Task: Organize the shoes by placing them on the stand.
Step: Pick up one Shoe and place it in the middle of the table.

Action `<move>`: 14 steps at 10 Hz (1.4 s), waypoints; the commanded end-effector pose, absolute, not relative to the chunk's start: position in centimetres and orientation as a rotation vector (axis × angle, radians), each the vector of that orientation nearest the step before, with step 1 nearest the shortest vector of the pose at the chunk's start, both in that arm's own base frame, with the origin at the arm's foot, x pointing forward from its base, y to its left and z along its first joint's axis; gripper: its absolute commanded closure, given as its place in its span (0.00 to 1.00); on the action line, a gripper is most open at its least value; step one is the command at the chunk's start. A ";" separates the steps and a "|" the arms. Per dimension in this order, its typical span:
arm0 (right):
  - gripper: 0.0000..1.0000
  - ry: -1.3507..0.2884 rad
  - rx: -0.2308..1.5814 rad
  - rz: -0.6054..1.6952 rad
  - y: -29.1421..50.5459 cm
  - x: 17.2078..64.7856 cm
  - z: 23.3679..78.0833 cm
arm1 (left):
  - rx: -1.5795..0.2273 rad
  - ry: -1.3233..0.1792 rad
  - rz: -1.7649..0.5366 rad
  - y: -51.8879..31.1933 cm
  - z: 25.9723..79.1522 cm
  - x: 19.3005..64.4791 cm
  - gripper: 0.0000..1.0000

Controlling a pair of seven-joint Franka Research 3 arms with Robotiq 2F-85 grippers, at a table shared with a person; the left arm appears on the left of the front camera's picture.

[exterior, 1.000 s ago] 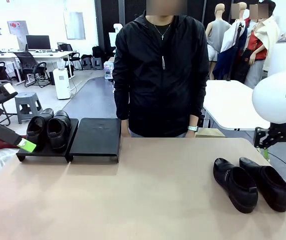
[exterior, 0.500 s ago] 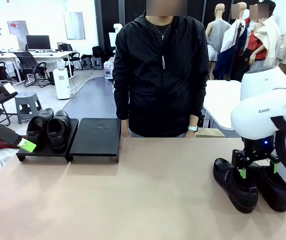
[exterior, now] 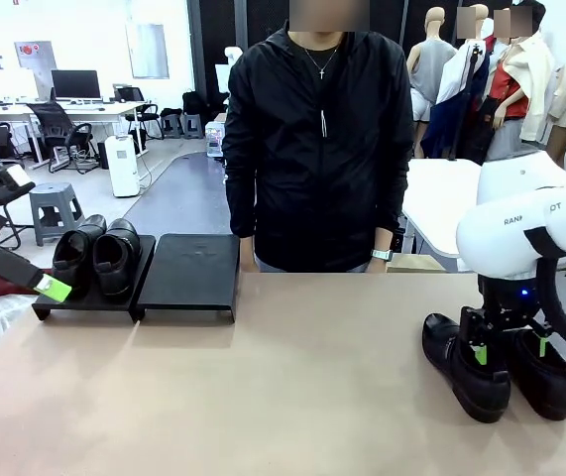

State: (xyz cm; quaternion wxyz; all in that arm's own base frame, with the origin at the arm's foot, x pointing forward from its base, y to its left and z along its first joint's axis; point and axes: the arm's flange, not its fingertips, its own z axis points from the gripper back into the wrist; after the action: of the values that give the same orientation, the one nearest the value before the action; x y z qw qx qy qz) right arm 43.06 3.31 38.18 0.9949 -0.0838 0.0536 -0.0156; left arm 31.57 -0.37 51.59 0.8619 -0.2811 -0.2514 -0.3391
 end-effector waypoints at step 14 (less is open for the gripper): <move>0.00 0.167 0.006 -0.190 1.5 47.2 35.0 | -0.603 -0.526 -0.709 -0.2 51.6 31.7 0.00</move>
State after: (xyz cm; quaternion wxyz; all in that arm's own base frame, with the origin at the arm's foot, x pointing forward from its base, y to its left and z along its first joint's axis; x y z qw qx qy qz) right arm 46.21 1.44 35.23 0.9928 -0.0090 0.0918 -0.0770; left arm 31.57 -0.37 51.58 0.8619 -0.2811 -0.2513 -0.3391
